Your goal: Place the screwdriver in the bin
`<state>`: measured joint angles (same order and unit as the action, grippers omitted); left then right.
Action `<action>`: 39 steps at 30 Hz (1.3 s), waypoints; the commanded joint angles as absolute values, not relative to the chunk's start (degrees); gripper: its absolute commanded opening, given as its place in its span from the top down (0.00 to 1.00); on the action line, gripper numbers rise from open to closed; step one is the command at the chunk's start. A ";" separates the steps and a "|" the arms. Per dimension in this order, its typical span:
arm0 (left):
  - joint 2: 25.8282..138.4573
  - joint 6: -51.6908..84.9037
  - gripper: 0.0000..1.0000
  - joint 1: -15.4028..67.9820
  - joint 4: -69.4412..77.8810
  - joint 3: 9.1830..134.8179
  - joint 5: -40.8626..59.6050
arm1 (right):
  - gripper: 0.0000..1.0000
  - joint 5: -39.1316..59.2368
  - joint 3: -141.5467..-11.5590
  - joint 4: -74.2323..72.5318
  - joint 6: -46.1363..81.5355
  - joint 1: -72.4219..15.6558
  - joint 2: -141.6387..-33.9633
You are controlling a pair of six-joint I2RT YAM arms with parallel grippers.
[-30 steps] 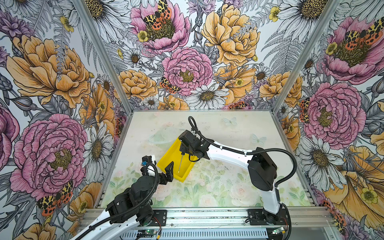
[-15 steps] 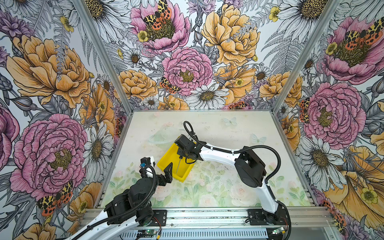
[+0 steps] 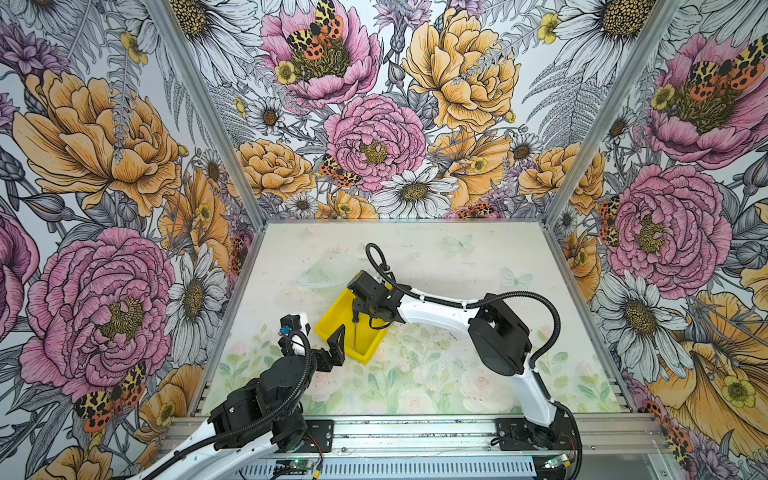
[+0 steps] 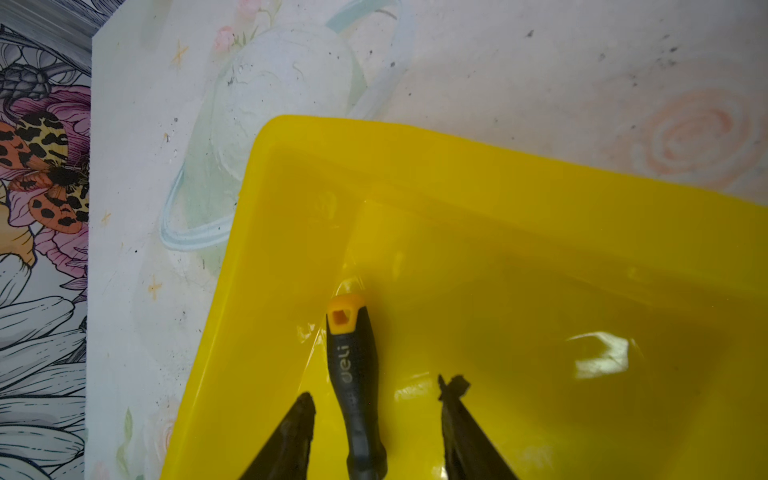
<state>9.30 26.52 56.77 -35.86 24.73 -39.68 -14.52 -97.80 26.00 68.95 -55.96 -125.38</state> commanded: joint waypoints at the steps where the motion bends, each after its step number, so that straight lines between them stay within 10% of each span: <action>1: 8.58 26.90 0.01 57.17 -36.65 24.74 -41.13 | 0.47 -16.58 -99.16 25.09 67.15 -56.56 -123.00; 20: 11.83 26.62 0.01 56.70 -36.58 24.78 -41.73 | 0.02 -28.63 -76.51 25.14 45.45 -56.87 -91.02; 39: 27.99 25.29 0.01 52.00 -32.58 30.62 -46.50 | 0.01 -44.71 -36.89 25.75 16.63 -38.66 -36.23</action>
<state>26.65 26.85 52.90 -34.63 27.90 -45.39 -44.73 -40.21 25.43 22.79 -42.44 -38.59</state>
